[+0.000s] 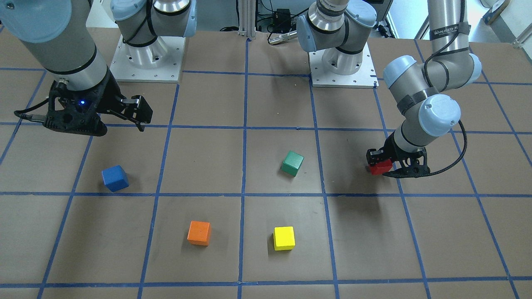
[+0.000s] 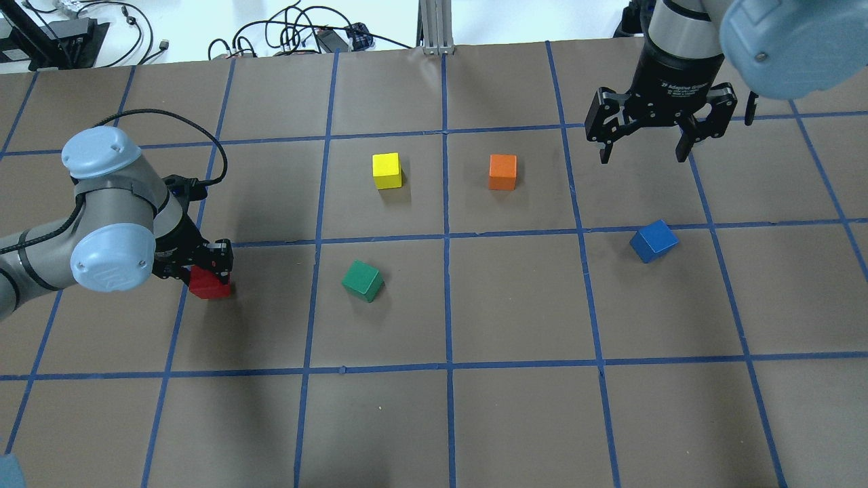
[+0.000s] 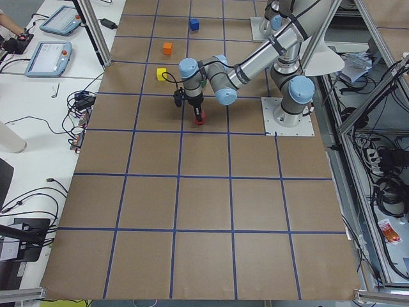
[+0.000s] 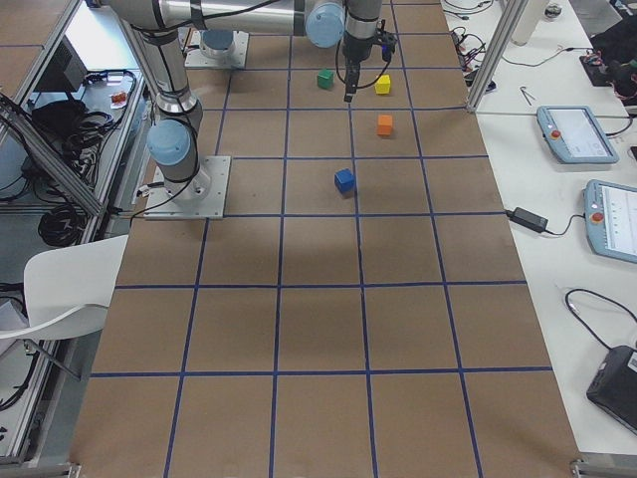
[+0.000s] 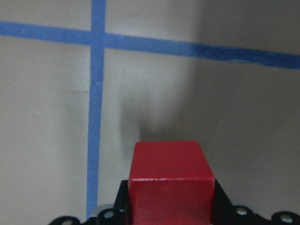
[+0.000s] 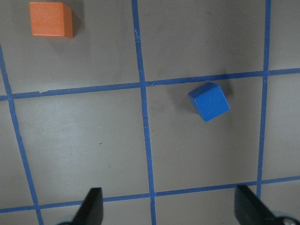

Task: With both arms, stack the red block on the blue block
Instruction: 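Carry the red cube with the left gripper toward the table center, set down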

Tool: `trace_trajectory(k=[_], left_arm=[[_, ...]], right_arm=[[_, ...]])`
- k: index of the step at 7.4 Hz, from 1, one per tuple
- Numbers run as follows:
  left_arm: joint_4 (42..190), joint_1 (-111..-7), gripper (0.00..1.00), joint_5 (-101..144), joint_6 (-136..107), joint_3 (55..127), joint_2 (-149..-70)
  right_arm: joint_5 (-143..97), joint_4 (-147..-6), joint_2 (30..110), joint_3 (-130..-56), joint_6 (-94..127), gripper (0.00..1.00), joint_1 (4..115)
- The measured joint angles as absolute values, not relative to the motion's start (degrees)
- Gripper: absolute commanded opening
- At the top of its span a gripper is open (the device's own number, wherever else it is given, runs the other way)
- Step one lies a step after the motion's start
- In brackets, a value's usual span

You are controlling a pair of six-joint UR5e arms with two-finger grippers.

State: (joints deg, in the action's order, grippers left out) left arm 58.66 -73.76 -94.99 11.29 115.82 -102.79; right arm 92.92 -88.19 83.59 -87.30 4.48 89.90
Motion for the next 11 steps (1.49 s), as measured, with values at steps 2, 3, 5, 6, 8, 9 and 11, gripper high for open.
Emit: trace_trajectory(k=[2, 3, 5, 6, 8, 9, 11], left_arm=[[70.52, -82.54, 0.07, -94.57, 8.88, 104.07, -103.37], [74.66, -87.34, 0.07, -93.61, 7.19, 98.93, -104.40], [74.61, -95.99, 0.10, -90.09, 3.44, 94.58, -107.79], [71.77, -99.42, 0.12, -87.68, 1.54, 93.65, -109.86], [67.93, -104.66, 0.11, -85.30, -2.92, 90.71, -114.36], [67.23, -106.69, 0.12, -85.08, -5.52, 88.84, -117.02], [66.83, -109.48, 0.24, -85.33, -9.21, 85.95, -121.77]], right_arm=[[93.25, -88.14, 83.59, -87.33, 4.48, 1.00, 89.82], [93.34, -88.14, 83.58, -87.33, 4.46, 1.00, 89.78], [93.40, -88.15, 83.58, -87.34, 4.41, 1.00, 89.72], [93.44, -88.14, 83.58, -87.35, 4.38, 1.00, 89.65], [93.49, -88.09, 83.60, -87.32, 4.36, 1.00, 89.52], [93.40, -88.06, 83.61, -87.31, 4.22, 1.00, 89.39], [92.94, -87.95, 83.65, -87.33, 3.90, 1.00, 89.35]])
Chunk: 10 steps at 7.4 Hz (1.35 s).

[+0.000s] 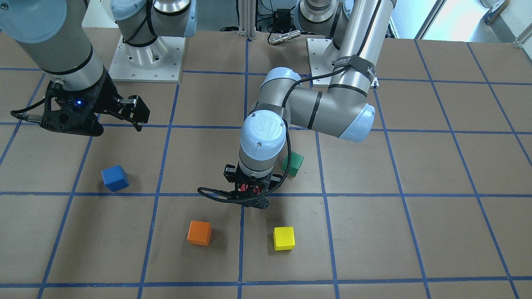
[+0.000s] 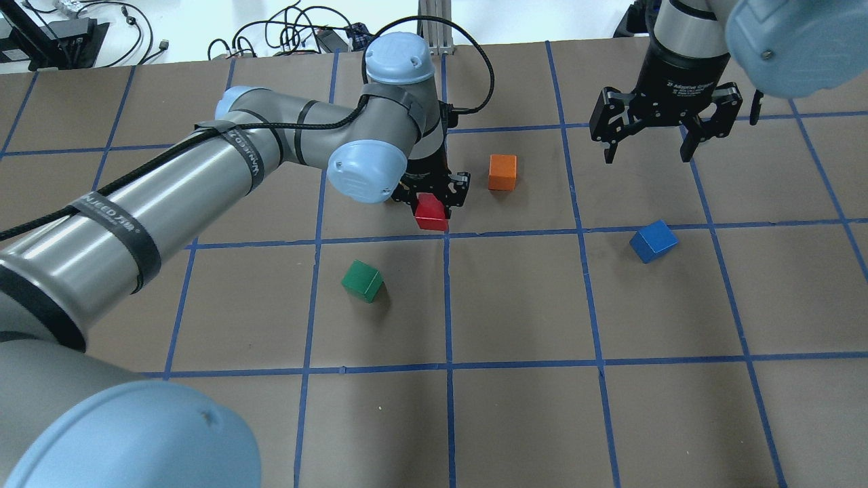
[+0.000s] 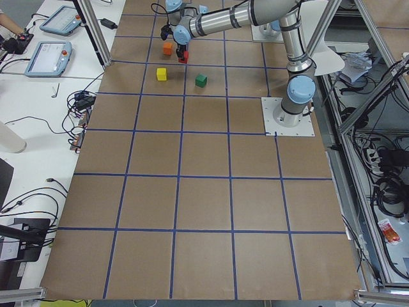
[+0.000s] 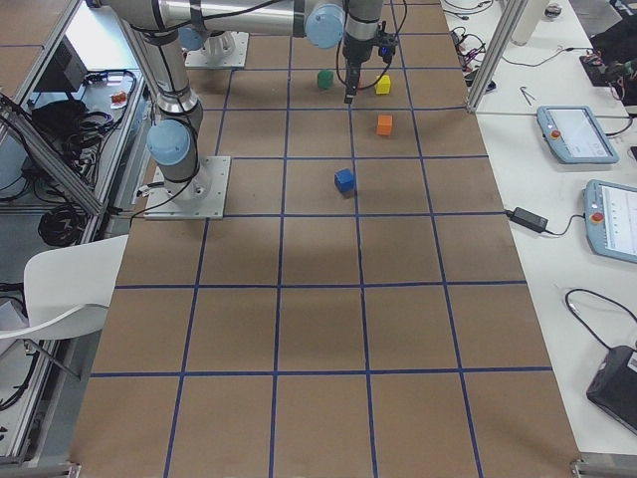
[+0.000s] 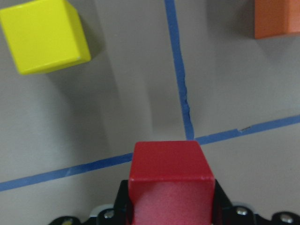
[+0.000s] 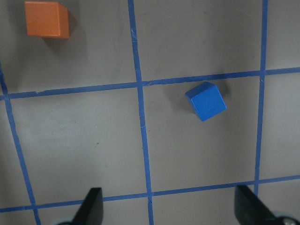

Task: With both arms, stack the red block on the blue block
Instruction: 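Carry the red cube with the left gripper toward the table center, set down, then open the left gripper and lift away while the right arm moves toward the red cube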

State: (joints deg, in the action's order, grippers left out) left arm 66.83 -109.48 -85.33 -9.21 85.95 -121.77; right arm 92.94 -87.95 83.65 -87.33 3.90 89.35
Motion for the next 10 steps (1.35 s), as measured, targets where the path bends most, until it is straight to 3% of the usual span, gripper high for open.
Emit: trace_trajectory(k=[1, 5, 8, 10], left_arm=[[66.17, -110.26, 0.99, -85.38, -10.62, 85.32, -123.52], [66.99, -109.86, 1.00, -85.32, -11.00, 85.32, -122.47], [85.97, -100.51, 1.00, -87.61, 1.39, 81.02, -111.49], [91.64, -94.02, 1.00, -89.98, 7.09, 82.99, -102.65]], right_arm=[[92.84, -87.81, 83.64, -87.33, 3.83, 1.00, 89.34], [90.65, -87.57, 83.18, -87.41, 3.64, 1.00, 89.16], [89.01, -88.54, 82.56, -87.23, 3.71, 1.00, 89.42], [86.28, -92.54, 81.11, -87.07, 4.08, 1.00, 90.16]])
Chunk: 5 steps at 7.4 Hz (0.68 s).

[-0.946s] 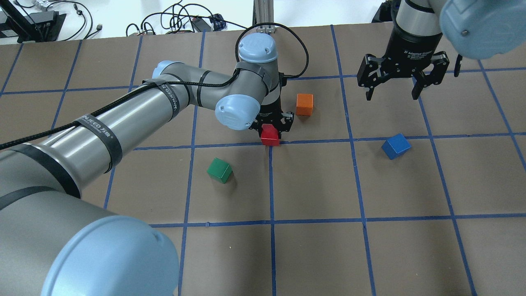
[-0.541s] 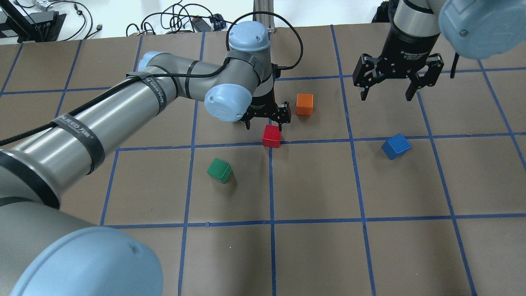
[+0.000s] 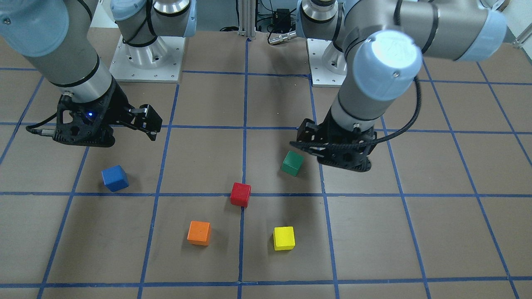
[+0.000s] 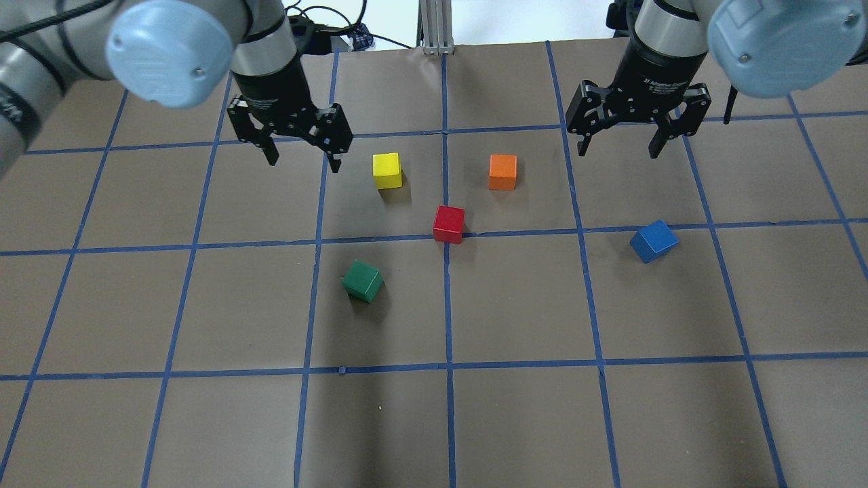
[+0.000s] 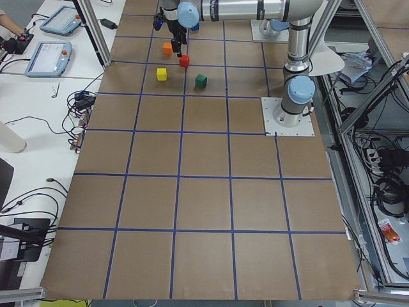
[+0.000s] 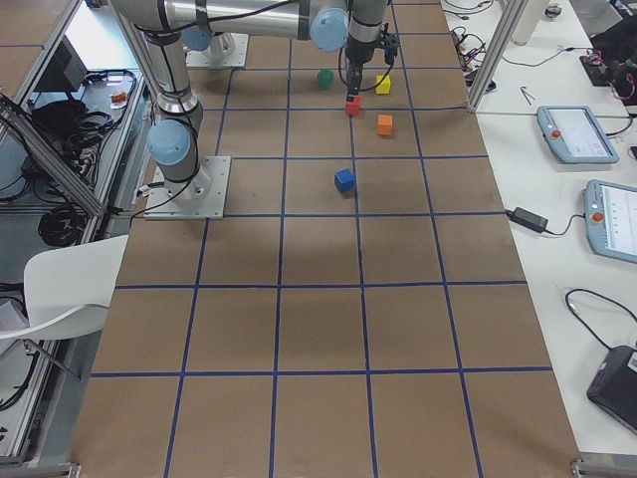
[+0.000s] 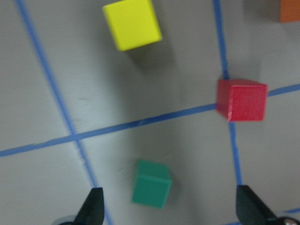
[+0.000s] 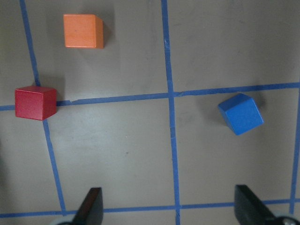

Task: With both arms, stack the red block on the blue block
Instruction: 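Open the left gripper and lift away while the right arm moves toward the red cube, then lower the right gripper onto the red cube and grasp it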

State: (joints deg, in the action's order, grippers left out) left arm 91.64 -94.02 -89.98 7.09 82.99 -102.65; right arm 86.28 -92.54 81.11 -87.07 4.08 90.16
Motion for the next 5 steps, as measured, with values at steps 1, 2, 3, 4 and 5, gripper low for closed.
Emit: trace_trajectory(k=[1, 2, 3, 4, 5], left_arm=[[92.27, -92.34, 1.00, -90.29, 8.07, 85.26, -98.34], [92.02, -91.65, 1.00, -90.32, 8.43, 86.62, -94.71], [91.52, -91.42, 1.00, -90.37, 8.39, 86.67, -92.35], [91.19, -91.40, 1.00, -90.65, 8.11, 86.35, -91.32], [89.90, -91.33, 1.00, -90.72, 7.79, 86.07, -91.44]], right_arm=[[84.51, -96.03, 79.41, -87.08, 4.37, 1.00, 90.64], [83.82, -100.01, 77.17, -87.07, 5.04, 1.00, 91.83], [83.59, -103.27, 75.02, -87.06, 7.54, 1.00, 93.99], [83.38, -106.58, 72.73, -87.06, 12.54, 1.00, 96.61], [83.29, -109.89, 70.25, -87.01, 18.31, 1.00, 99.37]])
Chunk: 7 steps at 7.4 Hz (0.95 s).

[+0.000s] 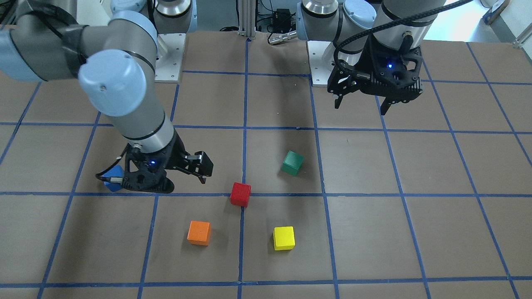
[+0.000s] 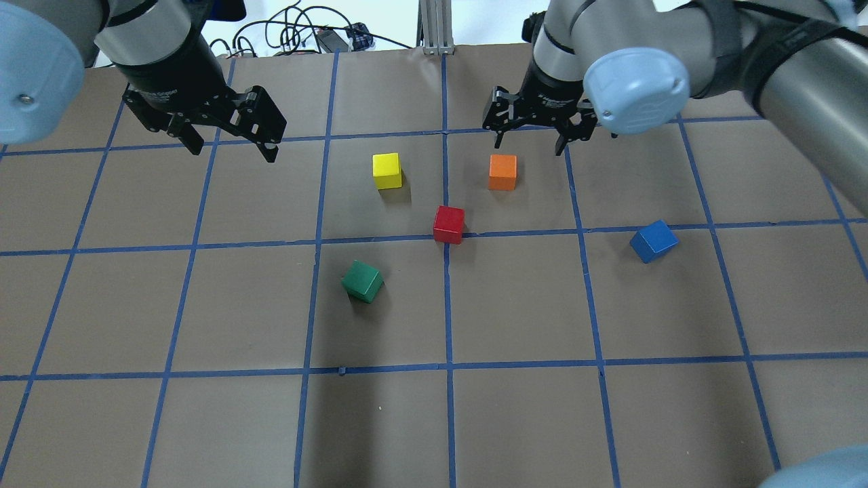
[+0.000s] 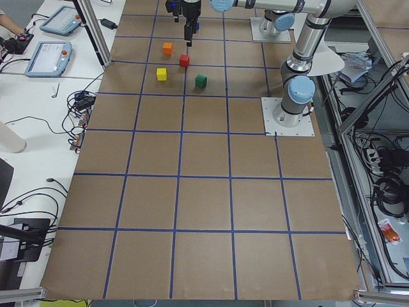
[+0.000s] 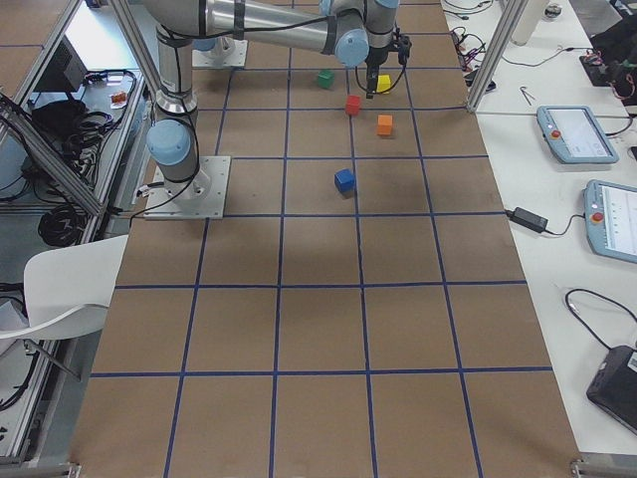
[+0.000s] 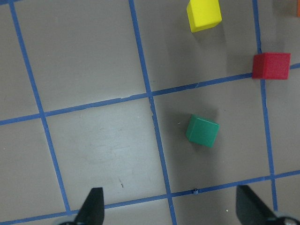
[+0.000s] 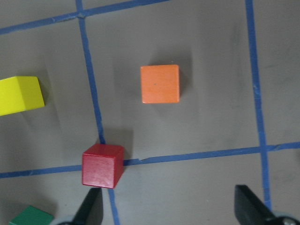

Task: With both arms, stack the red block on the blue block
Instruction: 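Lower the right gripper onto the red cube and grasp it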

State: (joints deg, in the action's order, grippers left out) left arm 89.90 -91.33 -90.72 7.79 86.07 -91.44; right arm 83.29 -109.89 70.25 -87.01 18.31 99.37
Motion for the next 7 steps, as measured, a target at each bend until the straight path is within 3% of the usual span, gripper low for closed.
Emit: trace_trajectory(k=[7], left_arm=[[90.95, -91.31, 1.00, -91.37, 1.78, 86.83, -88.70]], right_arm=[[83.17, -117.07, 58.66, -86.95, 30.30, 1.00, 107.50]])
